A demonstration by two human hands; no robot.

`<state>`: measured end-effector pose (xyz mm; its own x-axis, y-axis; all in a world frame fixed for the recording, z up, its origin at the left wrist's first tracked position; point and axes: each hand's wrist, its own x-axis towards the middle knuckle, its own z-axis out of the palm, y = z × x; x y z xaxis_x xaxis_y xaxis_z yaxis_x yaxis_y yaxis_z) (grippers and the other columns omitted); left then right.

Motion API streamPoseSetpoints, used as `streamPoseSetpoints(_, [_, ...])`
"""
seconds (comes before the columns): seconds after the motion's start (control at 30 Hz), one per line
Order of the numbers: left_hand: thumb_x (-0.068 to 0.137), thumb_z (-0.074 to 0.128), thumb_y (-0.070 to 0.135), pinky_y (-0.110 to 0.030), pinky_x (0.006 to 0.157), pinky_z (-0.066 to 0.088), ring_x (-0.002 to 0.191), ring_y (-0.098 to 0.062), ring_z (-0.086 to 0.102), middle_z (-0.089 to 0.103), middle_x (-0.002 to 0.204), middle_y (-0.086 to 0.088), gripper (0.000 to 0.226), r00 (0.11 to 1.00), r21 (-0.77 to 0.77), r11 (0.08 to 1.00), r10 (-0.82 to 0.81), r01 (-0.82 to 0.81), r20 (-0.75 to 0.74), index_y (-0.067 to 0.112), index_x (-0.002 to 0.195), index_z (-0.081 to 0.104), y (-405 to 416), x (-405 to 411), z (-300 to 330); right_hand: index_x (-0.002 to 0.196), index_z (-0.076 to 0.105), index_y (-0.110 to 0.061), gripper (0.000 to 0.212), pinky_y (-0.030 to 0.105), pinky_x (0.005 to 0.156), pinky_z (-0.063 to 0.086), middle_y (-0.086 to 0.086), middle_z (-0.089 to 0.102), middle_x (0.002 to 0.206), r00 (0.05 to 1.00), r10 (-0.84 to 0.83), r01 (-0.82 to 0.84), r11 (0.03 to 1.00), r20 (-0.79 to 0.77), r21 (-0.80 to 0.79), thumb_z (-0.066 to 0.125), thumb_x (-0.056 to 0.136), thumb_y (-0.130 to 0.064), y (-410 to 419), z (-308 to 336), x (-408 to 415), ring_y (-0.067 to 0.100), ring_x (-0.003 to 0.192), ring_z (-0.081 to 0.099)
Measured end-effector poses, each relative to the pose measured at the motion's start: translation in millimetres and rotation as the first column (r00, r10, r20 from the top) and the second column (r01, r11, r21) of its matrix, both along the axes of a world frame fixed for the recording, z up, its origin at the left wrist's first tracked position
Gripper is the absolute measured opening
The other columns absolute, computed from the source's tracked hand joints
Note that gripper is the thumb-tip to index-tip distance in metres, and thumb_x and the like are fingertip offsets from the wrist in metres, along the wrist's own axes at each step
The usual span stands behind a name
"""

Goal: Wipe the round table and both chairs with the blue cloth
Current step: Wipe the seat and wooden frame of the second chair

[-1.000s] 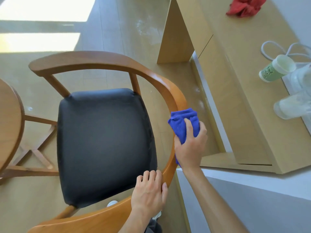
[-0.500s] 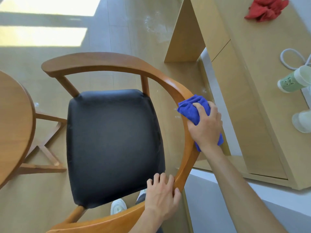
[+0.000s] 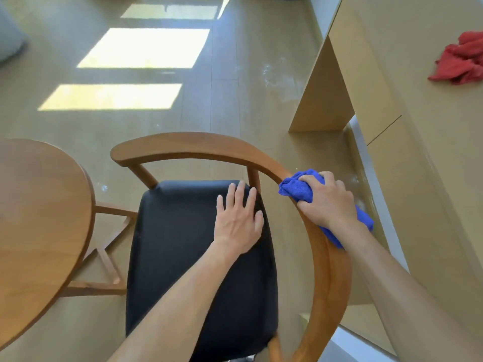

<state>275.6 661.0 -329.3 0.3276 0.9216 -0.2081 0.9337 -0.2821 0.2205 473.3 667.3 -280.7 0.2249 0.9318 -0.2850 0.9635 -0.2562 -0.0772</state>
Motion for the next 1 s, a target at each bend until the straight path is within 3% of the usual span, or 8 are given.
streamPoseSetpoints(0.13, [0.099,0.024,0.041,-0.051,0.117,0.010,0.146,-0.030,0.001,0.003,0.159,-0.011,0.058,0.993,0.071,0.994,0.091,-0.085,-0.074,0.019,0.151,0.013,60.6,-51.7,1.1,0.136,0.039,-0.038,0.050,0.040,0.092,0.042,0.002,0.033,0.141,0.999,0.030,-0.031,0.999,0.043,0.013,0.052,0.088,-0.047,7.3,-7.8,0.9,0.029,0.111,0.046])
streamPoseSetpoints(0.37, [0.097,0.025,0.043,-0.059,0.113,-0.001,0.146,-0.030,-0.007,-0.005,0.159,-0.009,0.060,0.946,0.105,0.965,0.257,-0.240,-0.198,0.027,0.151,0.005,133.4,-130.0,-2.5,0.144,0.030,-0.040,0.059,0.032,0.077,0.045,-0.001,0.033,0.141,0.974,0.079,-0.082,0.997,0.212,0.007,0.047,0.089,-0.054,26.9,-20.8,-8.5,0.024,0.103,0.048])
streamPoseSetpoints(0.5, [0.097,0.022,0.047,-0.059,0.114,-0.003,0.146,-0.030,-0.006,-0.003,0.159,-0.009,0.059,0.906,0.130,0.923,0.382,-0.363,-0.181,0.027,0.151,0.006,164.6,-183.8,-8.8,0.147,0.027,-0.038,0.063,0.032,0.076,0.045,-0.001,0.034,0.142,0.967,0.121,-0.123,0.992,0.226,-0.007,0.045,0.090,-0.057,57.9,-31.1,-19.9,0.023,0.103,0.049])
streamPoseSetpoints(0.63, [0.097,0.014,0.054,-0.052,0.117,-0.004,0.146,-0.028,-0.011,-0.008,0.159,-0.007,0.062,0.894,0.030,0.902,0.430,-0.430,-0.129,0.028,0.151,-0.001,173.9,-220.8,-20.0,0.143,0.044,-0.026,0.065,0.040,0.069,0.048,0.010,0.046,0.134,0.975,0.150,-0.159,0.986,0.163,0.044,0.062,0.085,-0.049,93.0,-43.8,-38.6,0.032,0.092,0.054])
streamPoseSetpoints(0.73, [0.097,0.016,0.053,-0.048,0.116,-0.002,0.145,-0.028,-0.011,-0.008,0.158,-0.006,0.062,0.898,0.005,0.899,0.438,-0.438,-0.040,0.028,0.151,-0.001,174.6,-221.5,-26.2,0.125,0.062,-0.010,0.062,0.044,0.056,0.045,0.024,0.056,0.119,0.968,0.198,-0.230,0.943,0.151,0.241,0.081,0.070,-0.030,118.3,-59.1,-68.7,0.041,0.071,0.054])
streamPoseSetpoints(0.83, [0.092,0.005,0.058,-0.050,0.118,0.001,0.144,-0.031,-0.009,-0.006,0.157,-0.008,0.067,0.906,0.035,0.906,0.422,-0.421,-0.043,0.027,0.151,-0.002,175.1,-225.6,-32.7,0.120,0.063,-0.010,0.048,0.045,0.059,0.042,0.026,0.056,0.118,0.968,0.191,-0.240,0.893,0.162,0.380,0.062,0.079,-0.035,149.3,-65.6,-110.3,0.042,0.073,0.054])
streamPoseSetpoints(0.9, [0.085,-0.006,0.061,-0.049,0.118,0.002,0.143,-0.030,-0.008,-0.006,0.156,-0.006,0.074,0.909,0.033,0.909,0.416,-0.415,-0.035,0.027,0.151,-0.003,174.6,-229.7,-34.5,0.119,0.062,-0.012,0.054,0.044,0.062,0.041,0.024,0.056,0.118,0.967,0.199,-0.245,0.897,0.159,0.369,0.043,0.078,-0.042,169.8,-65.6,-139.5,0.041,0.077,0.055])
streamPoseSetpoints(1.0, [0.087,-0.003,0.059,-0.047,0.118,0.001,0.143,-0.022,-0.014,-0.008,0.156,0.001,0.070,0.908,-0.024,0.910,0.414,-0.413,0.065,0.029,0.151,-0.003,175.1,-233.3,-35.7,0.116,0.063,-0.016,0.056,0.043,0.066,0.041,0.020,0.057,0.119,0.961,0.231,-0.270,0.903,0.153,0.334,0.037,0.074,-0.044,193.8,-63.9,-185.7,0.038,0.080,0.055])
